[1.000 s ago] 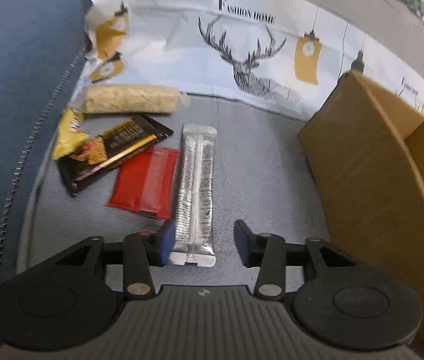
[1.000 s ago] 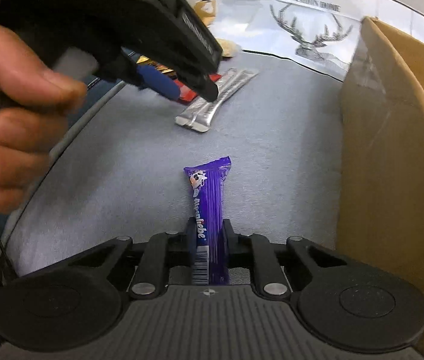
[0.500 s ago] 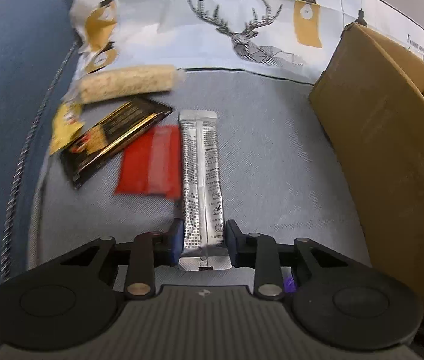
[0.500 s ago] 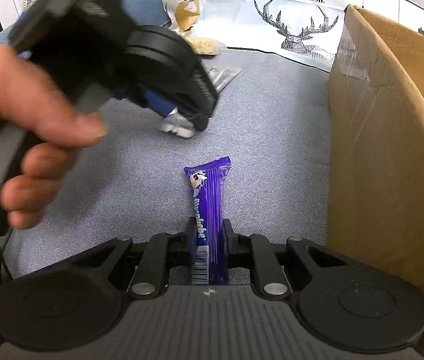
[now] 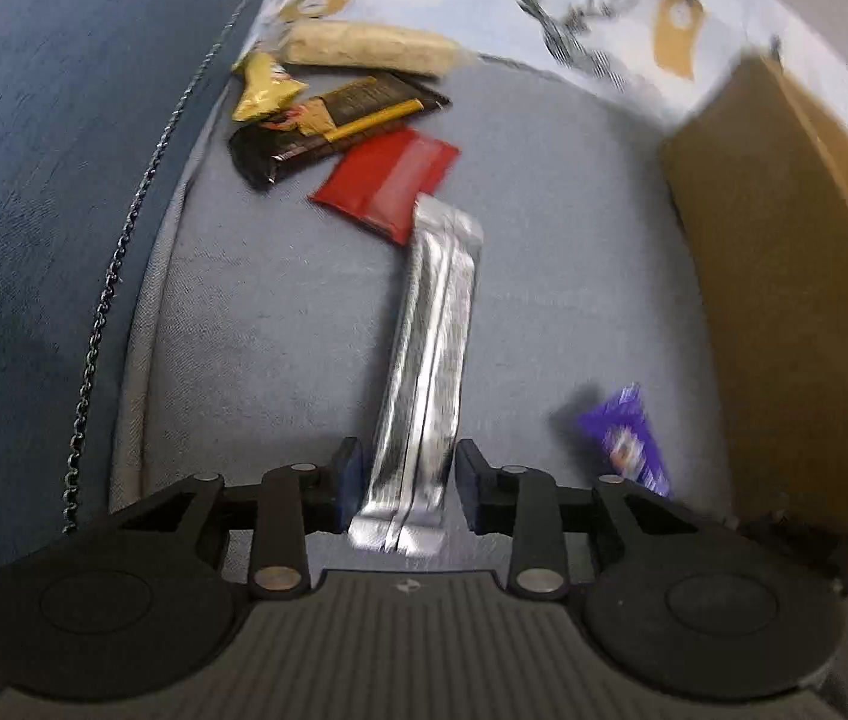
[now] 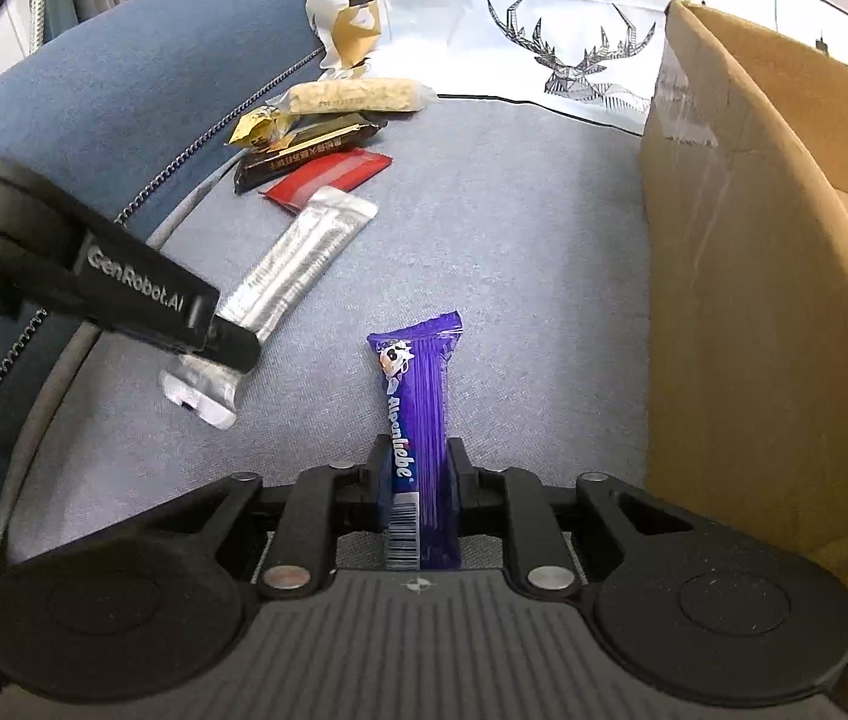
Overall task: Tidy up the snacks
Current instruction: 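Grasp the silver stick pack with the left tool while the right tool holds the purple candy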
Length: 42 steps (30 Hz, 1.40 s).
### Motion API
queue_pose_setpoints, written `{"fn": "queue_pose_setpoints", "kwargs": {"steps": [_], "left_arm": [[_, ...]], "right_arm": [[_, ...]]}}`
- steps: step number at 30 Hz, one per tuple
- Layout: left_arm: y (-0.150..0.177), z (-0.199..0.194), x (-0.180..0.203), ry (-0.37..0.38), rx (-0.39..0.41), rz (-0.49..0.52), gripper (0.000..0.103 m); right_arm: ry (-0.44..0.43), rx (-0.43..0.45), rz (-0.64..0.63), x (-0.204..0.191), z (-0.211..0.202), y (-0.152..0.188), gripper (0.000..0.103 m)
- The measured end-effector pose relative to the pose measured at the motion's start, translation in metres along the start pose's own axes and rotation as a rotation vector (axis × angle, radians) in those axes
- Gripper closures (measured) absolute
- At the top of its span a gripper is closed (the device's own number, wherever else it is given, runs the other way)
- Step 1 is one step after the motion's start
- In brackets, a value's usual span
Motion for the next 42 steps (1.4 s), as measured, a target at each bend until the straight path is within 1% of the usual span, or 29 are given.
{"fn": "queue_pose_setpoints", "kwargs": {"steps": [1,2,4,6,11,18,21,23,24,25,27,28,29,32,34,36,40,42], "left_arm": [[-0.001,-0.001,-0.002,0.020,0.010,-0.023,0.056],[-0.003,-0.001,-0.003,0.035,0.017,-0.040,0.052],[-0.007,0.002,0.000,0.041,0.025,-0.043,0.052],[-0.011,0.005,0.006,0.030,0.033,-0.018,0.052],[-0.020,0.019,0.017,-0.035,0.037,0.055,0.052],[-0.021,0.029,0.025,-0.075,0.035,0.127,0.053],[-0.020,0.030,0.030,-0.099,0.038,0.162,0.057],[-0.018,0.031,0.032,-0.121,0.041,0.187,0.066],[-0.018,0.031,0.033,-0.131,0.042,0.201,0.068],[-0.017,0.031,0.034,-0.134,0.044,0.209,0.071],[-0.017,0.030,0.033,-0.130,0.046,0.207,0.074],[-0.017,0.029,0.033,-0.128,0.047,0.205,0.076],[-0.018,0.028,0.032,-0.126,0.049,0.200,0.078],[-0.019,0.025,0.032,-0.103,0.061,0.177,0.079],[-0.020,0.023,0.033,-0.084,0.073,0.175,0.079],[-0.019,0.023,0.035,-0.074,0.069,0.177,0.079],[-0.016,0.029,0.036,-0.081,0.033,0.193,0.077],[-0.015,0.030,0.039,-0.085,0.032,0.208,0.077]], "right_arm": [[-0.005,0.001,0.001,0.000,0.000,0.000,0.077],[-0.010,0.001,0.000,0.001,0.000,0.000,0.075],[-0.014,-0.003,-0.002,0.001,0.001,0.000,0.073],[-0.013,-0.004,-0.002,0.000,0.002,0.000,0.072],[-0.013,-0.003,-0.005,-0.001,0.003,-0.001,0.072],[-0.009,0.000,-0.004,0.000,0.005,-0.002,0.072],[-0.009,0.000,-0.004,0.000,0.005,-0.001,0.072],[-0.007,0.002,-0.008,0.000,0.004,-0.001,0.072],[-0.006,0.003,-0.009,0.000,0.004,-0.001,0.072],[-0.005,0.004,-0.012,0.000,0.004,-0.001,0.072],[0.001,0.008,-0.017,0.000,0.004,0.000,0.073],[0.006,0.012,-0.021,0.000,0.004,0.000,0.077],[0.011,0.015,-0.026,-0.001,0.004,0.000,0.086],[0.002,0.023,-0.020,0.001,0.002,0.000,0.087],[-0.005,0.031,-0.011,0.001,0.001,0.000,0.087],[-0.003,0.038,-0.007,0.002,0.000,-0.001,0.087],[0.007,0.032,-0.013,0.000,0.001,-0.001,0.087],[0.008,0.025,-0.015,-0.001,0.002,-0.001,0.087]]}}
Point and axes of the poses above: each gripper's, at about its wrist camera, not at the fingertips, and z roughly the way its jaws point, x to its right, y to its underside, the point moved 1 cm from there along z, roughly the way its jaws point, and after that the axes turned 4 degrees about y, right-handed, at the moved point
